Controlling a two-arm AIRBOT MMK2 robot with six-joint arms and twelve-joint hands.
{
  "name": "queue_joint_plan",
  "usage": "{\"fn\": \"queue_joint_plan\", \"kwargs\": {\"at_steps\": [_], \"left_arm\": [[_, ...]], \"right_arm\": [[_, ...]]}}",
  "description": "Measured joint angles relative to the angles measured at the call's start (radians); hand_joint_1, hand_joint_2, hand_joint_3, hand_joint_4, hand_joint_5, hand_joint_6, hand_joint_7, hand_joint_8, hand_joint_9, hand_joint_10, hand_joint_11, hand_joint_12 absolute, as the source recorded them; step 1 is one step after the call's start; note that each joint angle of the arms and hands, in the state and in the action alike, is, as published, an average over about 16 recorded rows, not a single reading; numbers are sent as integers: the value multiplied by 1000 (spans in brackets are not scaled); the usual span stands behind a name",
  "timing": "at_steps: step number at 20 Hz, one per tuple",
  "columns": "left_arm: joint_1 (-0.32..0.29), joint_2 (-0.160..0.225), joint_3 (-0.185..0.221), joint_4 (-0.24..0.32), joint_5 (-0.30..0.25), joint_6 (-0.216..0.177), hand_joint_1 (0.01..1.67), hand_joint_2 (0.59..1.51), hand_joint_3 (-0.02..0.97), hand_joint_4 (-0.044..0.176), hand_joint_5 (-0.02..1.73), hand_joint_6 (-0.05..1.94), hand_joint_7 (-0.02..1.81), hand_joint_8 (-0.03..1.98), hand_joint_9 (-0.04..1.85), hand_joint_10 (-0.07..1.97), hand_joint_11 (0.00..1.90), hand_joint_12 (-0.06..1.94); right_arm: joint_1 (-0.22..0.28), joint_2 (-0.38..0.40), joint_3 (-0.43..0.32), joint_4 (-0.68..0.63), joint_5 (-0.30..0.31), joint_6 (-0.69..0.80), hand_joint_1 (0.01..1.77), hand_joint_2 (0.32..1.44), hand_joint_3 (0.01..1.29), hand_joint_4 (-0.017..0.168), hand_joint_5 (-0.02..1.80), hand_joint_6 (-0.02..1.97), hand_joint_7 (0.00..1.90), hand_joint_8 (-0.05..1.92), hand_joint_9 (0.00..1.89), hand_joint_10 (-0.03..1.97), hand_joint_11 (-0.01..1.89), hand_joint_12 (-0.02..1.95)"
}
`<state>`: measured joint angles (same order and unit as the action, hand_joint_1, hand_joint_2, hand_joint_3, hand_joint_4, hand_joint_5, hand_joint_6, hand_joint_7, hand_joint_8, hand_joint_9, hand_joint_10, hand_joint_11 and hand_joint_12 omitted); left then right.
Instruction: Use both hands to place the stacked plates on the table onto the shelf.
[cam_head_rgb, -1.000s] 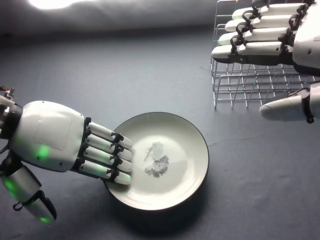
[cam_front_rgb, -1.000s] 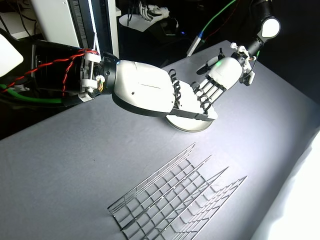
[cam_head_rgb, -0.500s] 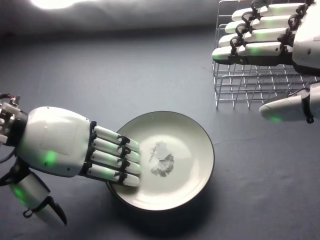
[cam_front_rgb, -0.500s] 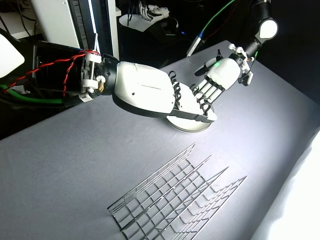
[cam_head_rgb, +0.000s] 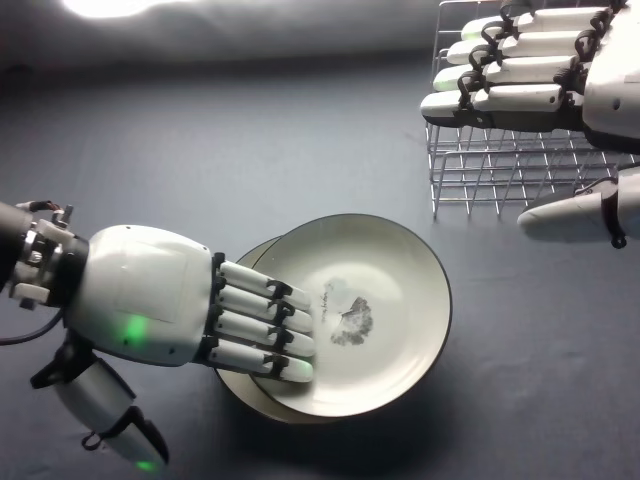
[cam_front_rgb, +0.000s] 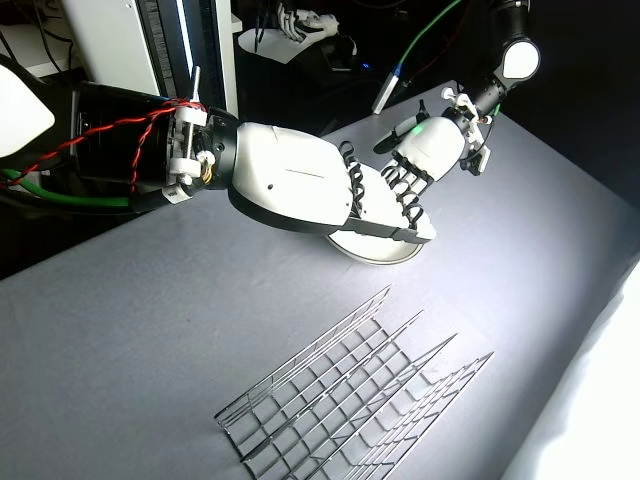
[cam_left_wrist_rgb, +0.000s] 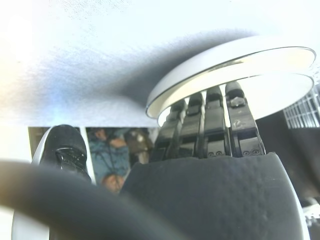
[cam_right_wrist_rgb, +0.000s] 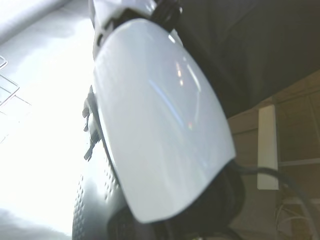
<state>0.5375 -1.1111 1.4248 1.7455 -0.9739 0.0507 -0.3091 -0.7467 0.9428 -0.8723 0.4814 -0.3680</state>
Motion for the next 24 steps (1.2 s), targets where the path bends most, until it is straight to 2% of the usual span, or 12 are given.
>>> {"fn": "queue_joint_plan", "kwargs": {"at_steps": [8,18,24], "left_arm": [[-24,-42,-5,-2,16,-7,16,1117,13,-8,13,-28,-13,-15,-1,-8,19,-1],[-55,-78,5,2,22,-32,16,1118,13,-8,25,-27,-13,-16,4,-11,20,-2],[-70,-92,14,3,22,-47,16,1118,13,-7,33,-27,-13,-15,7,-15,21,-7]], "right_arm": [[-25,8,-3,-92,46,16,276,1237,15,3,96,26,76,18,38,11,23,53],[-87,34,-17,-215,134,51,861,1113,16,4,55,26,36,18,24,12,21,33],[-128,35,-24,-234,151,60,1215,1052,16,4,29,26,16,18,45,14,20,-8]]}}
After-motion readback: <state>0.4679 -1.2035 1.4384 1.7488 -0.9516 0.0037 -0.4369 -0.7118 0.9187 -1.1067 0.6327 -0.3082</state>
